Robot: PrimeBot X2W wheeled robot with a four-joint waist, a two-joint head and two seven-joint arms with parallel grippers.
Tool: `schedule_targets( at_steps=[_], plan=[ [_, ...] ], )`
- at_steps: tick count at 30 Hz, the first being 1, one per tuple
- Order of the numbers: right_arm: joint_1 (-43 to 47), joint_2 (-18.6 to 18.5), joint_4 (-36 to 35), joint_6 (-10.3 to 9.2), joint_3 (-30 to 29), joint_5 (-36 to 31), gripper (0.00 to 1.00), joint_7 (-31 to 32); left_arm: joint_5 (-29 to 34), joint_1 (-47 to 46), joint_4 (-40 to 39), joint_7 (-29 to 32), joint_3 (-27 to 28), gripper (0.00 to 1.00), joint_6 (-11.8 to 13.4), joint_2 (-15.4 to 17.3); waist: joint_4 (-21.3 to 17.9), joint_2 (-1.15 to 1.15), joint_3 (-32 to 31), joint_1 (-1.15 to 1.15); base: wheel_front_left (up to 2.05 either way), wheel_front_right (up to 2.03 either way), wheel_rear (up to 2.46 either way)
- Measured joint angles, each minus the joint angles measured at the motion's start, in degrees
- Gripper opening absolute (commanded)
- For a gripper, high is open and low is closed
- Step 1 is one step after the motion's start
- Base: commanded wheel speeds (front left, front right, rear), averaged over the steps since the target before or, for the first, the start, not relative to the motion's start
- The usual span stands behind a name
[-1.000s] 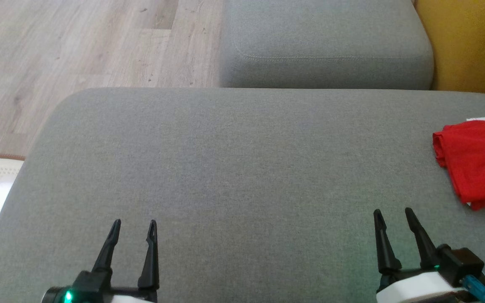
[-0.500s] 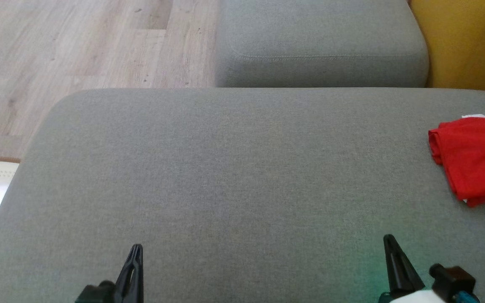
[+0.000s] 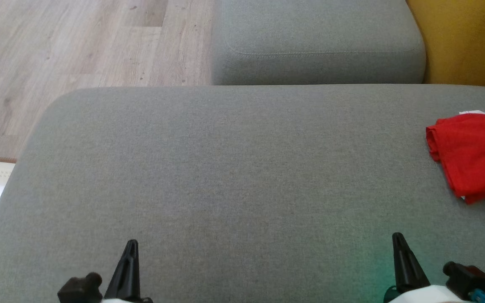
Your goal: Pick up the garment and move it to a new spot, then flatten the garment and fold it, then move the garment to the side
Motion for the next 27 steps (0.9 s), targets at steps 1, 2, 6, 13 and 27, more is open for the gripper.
schedule_targets(
  at_steps=[1, 2, 6, 13, 27],
  plan=[
    [0.0, 0.0, 0.0, 0.0, -0.1, 0.7, 0.0, 0.1, -0.7, -0.2, 0.2, 0.2, 0.1, 0.0, 0.0, 0.0, 0.0, 0.0, 0.0, 0.0, 0.0, 0.0, 0.0],
    [0.0, 0.0, 0.0, 0.0, -0.2, 1.3, 0.0, 0.3, -1.5, -0.4, 0.3, 0.4, 0.1, 0.0, -0.4, 0.0, -0.1, 0.0, 0.1, 0.0, 0.0, 0.0, 0.0],
    [-0.7, 0.0, 0.0, 0.0, -0.4, 4.7, 0.0, 0.9, -5.2, -0.6, 0.9, 1.0, 0.3, 0.0, -0.5, 0.1, -0.3, 0.0, 0.3, 0.0, 0.0, 0.0, 0.0],
    [-1.4, 0.0, -0.3, 0.0, -0.8, 8.7, 0.0, 1.8, -9.7, -2.0, 1.3, 1.9, 1.3, 0.0, -1.5, 0.2, -0.6, 0.0, 0.5, 0.0, 0.0, 0.0, 0.0],
    [-2.8, -0.1, -0.6, 0.0, -2.0, 18.0, 0.0, 3.8, -20.0, -3.8, 2.8, 3.8, 2.1, 0.0, -2.5, 0.3, -1.2, 0.0, 1.0, 0.0, 0.0, 0.0, 0.0]
  ],
)
